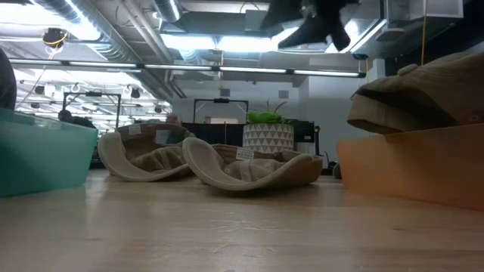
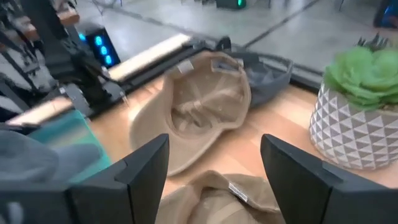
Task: Pick & Place hat
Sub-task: Put the right blue cap into the green bin
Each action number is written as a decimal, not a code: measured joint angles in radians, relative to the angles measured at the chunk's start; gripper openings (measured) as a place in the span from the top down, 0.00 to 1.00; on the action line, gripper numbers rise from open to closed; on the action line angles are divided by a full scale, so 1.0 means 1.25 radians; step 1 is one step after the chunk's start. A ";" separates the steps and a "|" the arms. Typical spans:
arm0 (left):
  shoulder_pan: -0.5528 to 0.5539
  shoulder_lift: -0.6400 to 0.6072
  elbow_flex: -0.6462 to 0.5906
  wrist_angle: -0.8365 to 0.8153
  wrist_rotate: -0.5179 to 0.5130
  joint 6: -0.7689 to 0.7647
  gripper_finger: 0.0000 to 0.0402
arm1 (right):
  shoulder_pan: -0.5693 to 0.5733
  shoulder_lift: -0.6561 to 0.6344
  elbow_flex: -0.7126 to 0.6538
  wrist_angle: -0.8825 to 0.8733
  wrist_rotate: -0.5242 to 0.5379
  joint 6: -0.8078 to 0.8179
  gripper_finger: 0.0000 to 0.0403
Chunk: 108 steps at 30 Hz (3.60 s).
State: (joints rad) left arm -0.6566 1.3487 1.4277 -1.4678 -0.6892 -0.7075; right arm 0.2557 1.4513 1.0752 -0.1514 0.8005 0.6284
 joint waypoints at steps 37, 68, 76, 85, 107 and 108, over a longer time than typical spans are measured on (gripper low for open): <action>0.352 -0.149 -0.411 0.967 0.236 0.545 0.63 | -0.146 -0.012 0.086 -1.016 -0.149 0.518 0.38; 0.439 -0.290 -0.603 1.138 0.338 0.514 0.64 | -0.300 -0.137 -0.293 -0.770 -0.300 0.387 0.38; 0.439 -0.290 -0.603 1.157 0.337 0.514 0.64 | -0.347 -0.136 -0.311 -0.676 -0.301 0.294 0.40; 0.439 -0.290 -0.603 1.154 0.337 0.514 0.64 | -0.376 -0.136 -0.314 -0.600 -0.313 0.240 0.72; 0.439 -0.290 -0.603 1.154 0.335 0.514 0.64 | -0.459 -0.142 -0.119 -0.564 -0.373 0.187 0.95; 0.439 -0.290 -0.603 1.154 0.335 0.514 0.64 | -0.462 -0.142 -0.096 -0.564 -0.378 0.179 0.96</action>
State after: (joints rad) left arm -0.1081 0.9863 0.6739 -0.0254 -0.2703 -0.0654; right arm -0.3223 1.2739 0.9552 -0.8567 0.3285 0.8516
